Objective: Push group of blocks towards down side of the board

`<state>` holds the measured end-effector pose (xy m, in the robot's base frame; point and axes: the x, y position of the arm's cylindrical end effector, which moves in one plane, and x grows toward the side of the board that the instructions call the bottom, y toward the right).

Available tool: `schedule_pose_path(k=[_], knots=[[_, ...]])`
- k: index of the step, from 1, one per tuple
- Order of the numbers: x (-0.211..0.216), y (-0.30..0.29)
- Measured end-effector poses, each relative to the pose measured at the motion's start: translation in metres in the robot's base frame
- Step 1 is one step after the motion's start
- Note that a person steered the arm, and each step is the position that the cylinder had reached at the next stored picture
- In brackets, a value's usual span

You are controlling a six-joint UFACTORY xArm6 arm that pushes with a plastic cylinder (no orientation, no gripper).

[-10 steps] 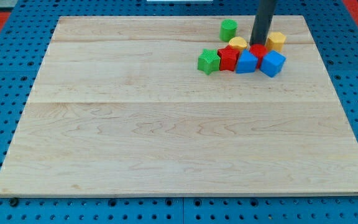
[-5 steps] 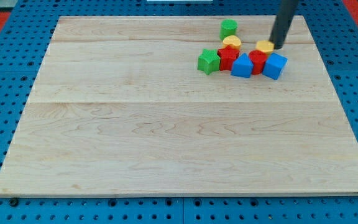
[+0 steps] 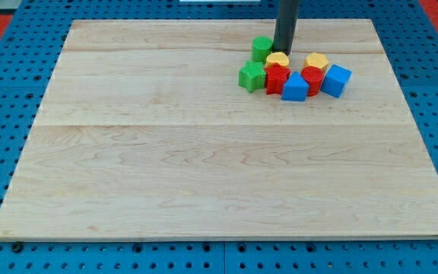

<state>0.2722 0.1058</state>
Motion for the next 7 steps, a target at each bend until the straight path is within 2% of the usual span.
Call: schedule_pose_path(k=[1,2,3,4,5,6,7], knots=[[0.015,-0.017],[0.055,-0.017],[0.007,-0.009],[0.006,0.076],[0.066,0.067],[0.080,0.069],[0.052,0.074]])
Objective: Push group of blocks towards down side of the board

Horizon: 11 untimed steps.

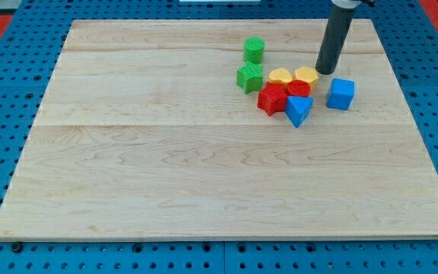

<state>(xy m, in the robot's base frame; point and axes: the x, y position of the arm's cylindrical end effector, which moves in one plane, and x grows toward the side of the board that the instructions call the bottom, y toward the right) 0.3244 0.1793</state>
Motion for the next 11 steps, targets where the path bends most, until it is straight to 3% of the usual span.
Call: schedule_pose_path(k=[1,2,4,5,7,8,9,10,11], knots=[[0.025,0.027],[0.028,-0.018],[-0.105,-0.026],[-0.121,-0.095],[-0.021,-0.125],[-0.054,-0.134],[-0.041,-0.159],[0.000,-0.154],[-0.005,-0.145]])
